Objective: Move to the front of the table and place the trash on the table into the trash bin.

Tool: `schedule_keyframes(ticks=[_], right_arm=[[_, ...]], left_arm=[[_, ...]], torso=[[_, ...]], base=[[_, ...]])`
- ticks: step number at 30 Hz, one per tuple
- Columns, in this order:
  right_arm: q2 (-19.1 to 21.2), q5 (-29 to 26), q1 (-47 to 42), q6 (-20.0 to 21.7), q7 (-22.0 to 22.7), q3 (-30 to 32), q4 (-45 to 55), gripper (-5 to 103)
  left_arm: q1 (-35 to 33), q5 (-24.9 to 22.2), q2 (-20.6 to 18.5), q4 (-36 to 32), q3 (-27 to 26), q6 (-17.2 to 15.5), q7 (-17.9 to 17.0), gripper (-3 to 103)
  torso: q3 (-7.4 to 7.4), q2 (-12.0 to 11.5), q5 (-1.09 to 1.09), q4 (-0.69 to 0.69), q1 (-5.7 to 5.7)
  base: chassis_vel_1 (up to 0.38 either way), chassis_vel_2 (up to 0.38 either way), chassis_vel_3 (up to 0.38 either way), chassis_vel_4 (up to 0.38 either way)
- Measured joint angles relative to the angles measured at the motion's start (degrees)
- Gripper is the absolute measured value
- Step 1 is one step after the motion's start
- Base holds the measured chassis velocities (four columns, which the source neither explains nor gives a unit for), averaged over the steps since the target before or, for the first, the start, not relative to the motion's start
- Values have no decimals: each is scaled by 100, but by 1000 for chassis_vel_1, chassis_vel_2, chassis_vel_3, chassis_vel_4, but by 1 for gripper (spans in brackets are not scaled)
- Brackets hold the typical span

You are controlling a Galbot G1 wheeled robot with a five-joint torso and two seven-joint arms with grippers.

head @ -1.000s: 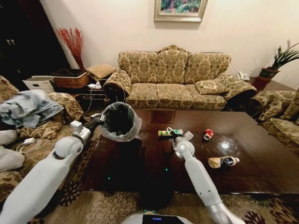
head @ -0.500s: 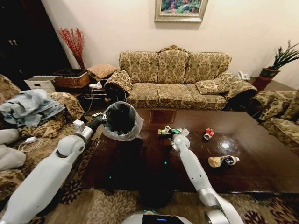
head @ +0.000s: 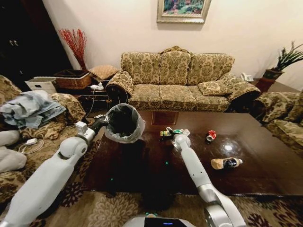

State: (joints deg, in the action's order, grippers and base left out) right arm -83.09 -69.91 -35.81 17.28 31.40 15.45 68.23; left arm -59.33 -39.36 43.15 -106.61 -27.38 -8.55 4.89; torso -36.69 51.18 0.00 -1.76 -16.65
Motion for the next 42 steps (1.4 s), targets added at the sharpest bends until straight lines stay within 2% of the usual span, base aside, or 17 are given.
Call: schedule_keyframes(ticks=[2,8,9,14,18,19,21,23,25,27,29,30,31,34,35,38,42], right_arm=[[0,-4,1,1,-1,-1,-10,84],[-25,-23,7,0,-20,9,-91,57],[-28,-20,8,-2,-27,10,-110,57],[-35,-16,10,-5,-42,11,-134,41],[-33,-23,15,-7,-61,12,-127,20],[-33,-23,15,-7,-61,12,-127,20],[-9,-30,2,0,-61,7,-76,9],[7,-34,-15,2,-61,10,-26,9],[64,-36,-86,18,-54,23,177,2],[111,73,-158,-13,-97,17,325,1],[303,501,-449,-162,-447,-24,866,0],[437,625,-669,-250,-811,-25,1294,0],[437,625,-669,-250,-811,-25,1294,0],[937,971,-1315,-684,-2293,-33,2737,0],[937,971,-1315,-684,-2293,-33,2737,0],[1401,1028,-1542,-1002,-3123,-258,3951,0],[1668,924,-1540,-1210,-3520,-616,4871,0]], left_arm=[[6,0,-3,10,8,17,0,3],[11,-1,-9,19,17,47,1,3],[11,-2,-9,22,17,48,1,3],[3,-3,-7,38,17,58,3,3],[-6,-3,-3,51,6,66,12,3],[-6,-3,-3,51,6,66,12,3],[-3,-5,-8,55,2,71,15,3],[0,-8,-11,55,1,72,16,3],[4,-11,-29,59,-1,74,18,3],[6,-12,-44,73,-2,79,19,3],[13,-12,-81,113,-10,88,20,3],[19,-12,-104,140,-19,106,22,3],[19,-12,-104,140,-19,106,22,3],[19,-46,-188,94,-46,118,48,3],[19,-46,-188,94,-46,118,48,3],[43,-52,-420,20,119,118,93,3],[113,-52,-743,-78,330,106,145,3]], torso=[[0,0,0,0,0],[0,0,0,0,0],[1,0,0,0,0],[0,0,0,0,0],[0,0,0,0,0],[0,0,0,0,0],[0,0,0,0,0],[0,0,0,0,0],[0,0,0,0,0],[0,0,1,0,0],[0,0,1,-1,-1],[0,0,0,0,0],[0,0,0,0,0],[1,0,0,2,1],[1,0,0,2,1],[1,1,0,2,1],[1,1,0,0,1]], base=[[0,0,0,0],[0,0,0,0],[0,0,0,0],[0,0,0,0],[0,0,0,0],[0,0,0,0],[0,0,0,0],[0,0,0,0],[0,0,0,0],[0,0,0,0],[0,0,0,0],[0,0,0,0],[0,0,0,0],[0,0,0,0],[0,0,0,0],[0,0,0,0],[0,0,0,0]])
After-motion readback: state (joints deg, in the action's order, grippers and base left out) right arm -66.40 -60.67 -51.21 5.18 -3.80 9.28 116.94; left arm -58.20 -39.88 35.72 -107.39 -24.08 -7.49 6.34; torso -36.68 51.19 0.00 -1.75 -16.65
